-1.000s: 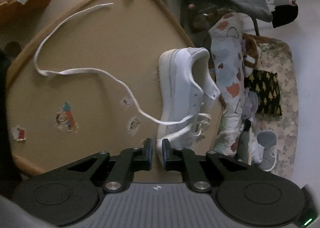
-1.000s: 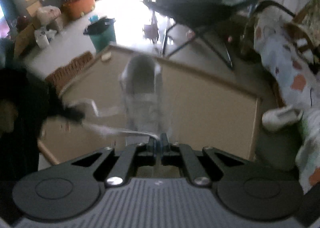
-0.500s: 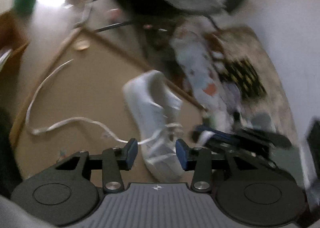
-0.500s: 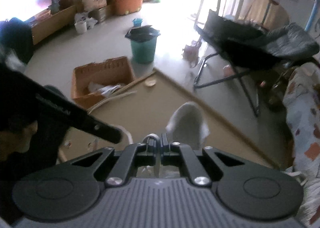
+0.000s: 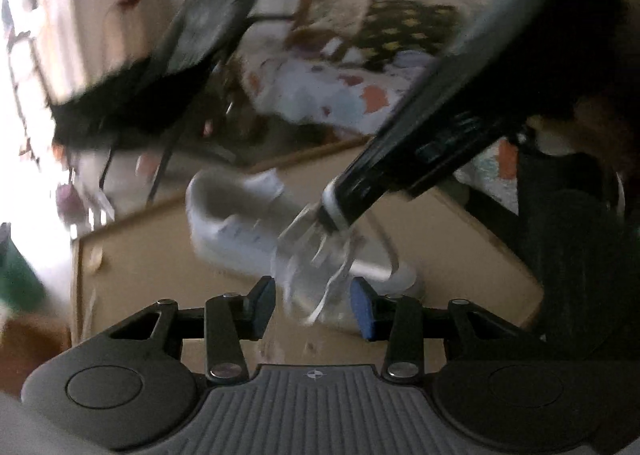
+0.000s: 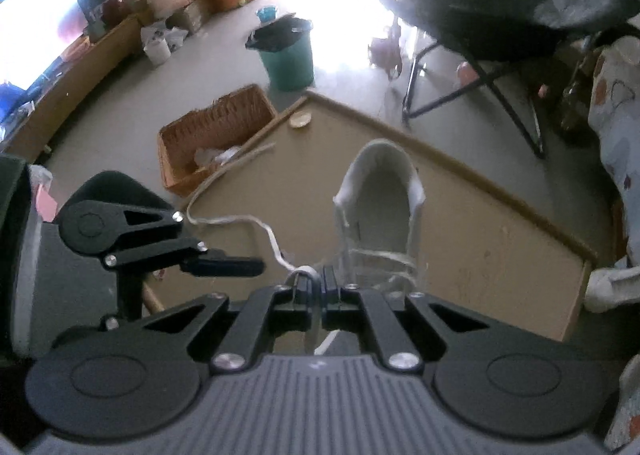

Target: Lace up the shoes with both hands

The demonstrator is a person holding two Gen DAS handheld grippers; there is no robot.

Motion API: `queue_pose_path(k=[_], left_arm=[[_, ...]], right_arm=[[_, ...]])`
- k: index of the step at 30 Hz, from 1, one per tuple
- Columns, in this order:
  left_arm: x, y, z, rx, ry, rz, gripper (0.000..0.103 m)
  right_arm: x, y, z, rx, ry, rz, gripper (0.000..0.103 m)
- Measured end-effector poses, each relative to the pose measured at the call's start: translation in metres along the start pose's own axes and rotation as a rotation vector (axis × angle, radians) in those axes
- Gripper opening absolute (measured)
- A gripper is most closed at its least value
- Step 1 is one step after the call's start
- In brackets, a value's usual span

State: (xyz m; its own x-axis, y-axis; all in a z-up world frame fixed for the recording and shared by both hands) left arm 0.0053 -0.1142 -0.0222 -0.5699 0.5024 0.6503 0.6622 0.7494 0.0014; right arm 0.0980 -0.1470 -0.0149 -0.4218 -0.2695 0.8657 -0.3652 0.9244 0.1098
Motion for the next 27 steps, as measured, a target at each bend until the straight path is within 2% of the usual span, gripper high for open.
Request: queue_pose_path(k=[5, 6, 7, 8, 10, 11, 14, 18, 21, 23, 27], left_arm=[[-0.009, -0.017, -0.017, -0.134, -0.018, -0.017, 0.04], [-0.011, -0.02, -0.02, -0.159, -0.024, -0.032, 0.033], [-0.015, -0.023, -0.022, -0.177, -0.033, -0.047, 0.017], [-0.017, -0.024, -0.024, -0.188, -0.044, -0.058, 0.011], [-0.018, -0.025, -0.027, -0.178, -0.056, -0.065, 0.005], [-0.019, -0.026, -0.028, -0.169, -0.06, -0.06, 0.005], [-0.021, -0.021, -0.028, -0.069, -0.059, -0.044, 0.004], [-0.011, -0.002, -0.02, 0.169, -0.041, 0.014, 0.004], [-0.002, 0.009, -0.006, 0.283, -0.028, 0.029, 0.004], [0.002, 0.013, 0.007, 0.33, -0.016, 0.04, 0.004], [-0.002, 0.016, 0.028, 0.311, 0.037, 0.038, 0.004]], right_arm=[[-0.002, -0.007, 0.008, -0.007, 0.03, 0.001, 0.004], [-0.001, -0.007, 0.009, -0.004, 0.032, -0.001, 0.004], [0.0, -0.007, 0.01, 0.0, 0.033, -0.002, 0.004], [0.0, -0.007, 0.012, 0.006, 0.035, 0.001, 0.004], [0.001, -0.009, 0.014, 0.014, 0.04, 0.014, 0.004], [0.002, -0.01, 0.016, 0.02, 0.041, 0.021, 0.005], [0.002, -0.016, 0.021, 0.029, 0.045, 0.04, 0.005], [0.001, -0.017, 0.037, 0.097, 0.064, 0.089, 0.005], [-0.003, -0.018, 0.055, 0.14, 0.096, 0.13, 0.005], [-0.005, -0.021, 0.066, 0.128, 0.11, 0.148, 0.005], [-0.006, -0.038, 0.081, 0.059, 0.119, 0.196, 0.005]])
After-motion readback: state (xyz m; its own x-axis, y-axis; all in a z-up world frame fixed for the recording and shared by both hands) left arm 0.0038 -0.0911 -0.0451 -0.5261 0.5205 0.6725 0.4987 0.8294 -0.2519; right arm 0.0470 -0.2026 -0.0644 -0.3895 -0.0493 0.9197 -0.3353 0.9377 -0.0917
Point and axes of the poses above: each gripper's, at about its wrist camera, not at the fingertips, and x roughly against the way its jaws point, y to its left, z to its underside, the point moved 9 cm from there along -x, roughly the way its jaws point, and after that the axes turned 2 degrees about z, right-handed, at the moved point
